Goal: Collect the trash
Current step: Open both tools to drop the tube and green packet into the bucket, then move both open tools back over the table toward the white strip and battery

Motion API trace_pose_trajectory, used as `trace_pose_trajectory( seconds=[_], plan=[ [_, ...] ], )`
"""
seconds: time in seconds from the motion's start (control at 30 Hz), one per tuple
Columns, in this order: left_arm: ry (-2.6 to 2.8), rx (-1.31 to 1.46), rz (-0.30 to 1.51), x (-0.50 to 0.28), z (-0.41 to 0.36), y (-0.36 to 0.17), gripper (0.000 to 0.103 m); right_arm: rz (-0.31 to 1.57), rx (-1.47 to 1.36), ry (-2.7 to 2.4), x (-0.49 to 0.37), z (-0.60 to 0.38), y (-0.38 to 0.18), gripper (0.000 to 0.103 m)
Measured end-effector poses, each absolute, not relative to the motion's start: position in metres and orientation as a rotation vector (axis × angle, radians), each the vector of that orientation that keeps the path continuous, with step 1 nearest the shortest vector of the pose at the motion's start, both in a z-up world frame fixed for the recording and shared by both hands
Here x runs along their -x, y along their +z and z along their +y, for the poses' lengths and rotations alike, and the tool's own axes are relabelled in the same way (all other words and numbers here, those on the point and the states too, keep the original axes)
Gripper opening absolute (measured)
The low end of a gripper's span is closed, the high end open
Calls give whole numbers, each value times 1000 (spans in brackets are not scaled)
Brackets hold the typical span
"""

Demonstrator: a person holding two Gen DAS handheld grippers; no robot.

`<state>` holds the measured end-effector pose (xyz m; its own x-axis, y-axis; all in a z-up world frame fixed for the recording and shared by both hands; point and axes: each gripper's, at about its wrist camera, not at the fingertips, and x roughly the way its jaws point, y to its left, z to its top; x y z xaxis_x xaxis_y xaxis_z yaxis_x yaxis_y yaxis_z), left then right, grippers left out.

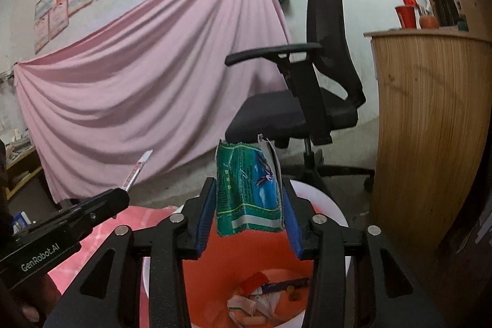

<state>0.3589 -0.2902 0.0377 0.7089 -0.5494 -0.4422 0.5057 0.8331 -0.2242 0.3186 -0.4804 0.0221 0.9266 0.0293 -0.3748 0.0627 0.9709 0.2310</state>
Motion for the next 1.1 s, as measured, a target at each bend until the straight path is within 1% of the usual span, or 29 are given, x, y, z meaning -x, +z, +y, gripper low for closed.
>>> trace_pose_trajectory(
  seconds=[0.03, 0.07, 0.1, 0.13, 0.17, 0.2, 0.33, 0.43, 0.5, 0.57, 0.63, 0.7, 0.73, 0.77, 0.8, 0.83, 0.87, 0.9, 0.97, 1.1],
  plan=[
    [-584, 92, 528, -361, -290, 36, 13, 394, -250, -15, -319, -481, 21, 42],
    [-580, 95, 540, -363, -290, 34, 13, 401, -257, -10, -320, -482, 20, 45],
    [-574, 99, 558, -366, -290, 33, 16, 407, -263, -7, -321, -483, 18, 47],
    [-571, 103, 569, -368, -289, 31, 19, 409, -264, -6, -321, -483, 17, 48],
    [-567, 109, 575, -369, -287, 30, 26, 414, -264, -6, -322, -483, 16, 49],
    [-564, 120, 578, -370, -285, 30, 30, 417, -266, -6, -322, -484, 16, 50],
    [-541, 141, 584, -371, -277, 29, 31, 419, -265, -6, -322, -483, 16, 53],
    [-520, 148, 578, -370, -270, 31, 34, 414, -260, -9, -322, -480, 18, 58],
    [-504, 160, 559, -368, -261, 34, 37, 399, -258, -10, -321, -478, 21, 66],
    [-488, 164, 538, -364, -251, 38, 40, 377, -264, -13, -320, -476, 24, 71],
    [-464, 164, 512, -359, -240, 43, 46, 353, -270, -8, -319, -472, 29, 76],
    [-439, 173, 479, -354, -225, 50, 59, 312, -273, 0, -315, -466, 36, 84],
    [-427, 178, 466, -352, -219, 52, 62, 297, -275, 7, -314, -464, 39, 86],
    [-413, 188, 446, -349, -210, 57, 67, 273, -278, 20, -312, -460, 43, 89],
    [-404, 195, 432, -346, -204, 59, 78, 260, -280, 26, -310, -458, 45, 95],
    [-396, 205, 417, -343, -196, 63, 83, 239, -283, 36, -308, -453, 49, 99],
    [-386, 219, 393, -339, -186, 67, 91, 219, -285, 47, -305, -450, 52, 103],
    [-373, 228, 373, -336, -179, 69, 97, 201, -288, 57, -304, -446, 54, 103],
    [-331, 238, 322, -327, -161, 75, 100, 172, -288, 80, -302, -437, 58, 103],
    [-256, 220, 265, -312, -132, 80, 101, 125, -249, 106, -301, -414, 63, 103]
  ],
)
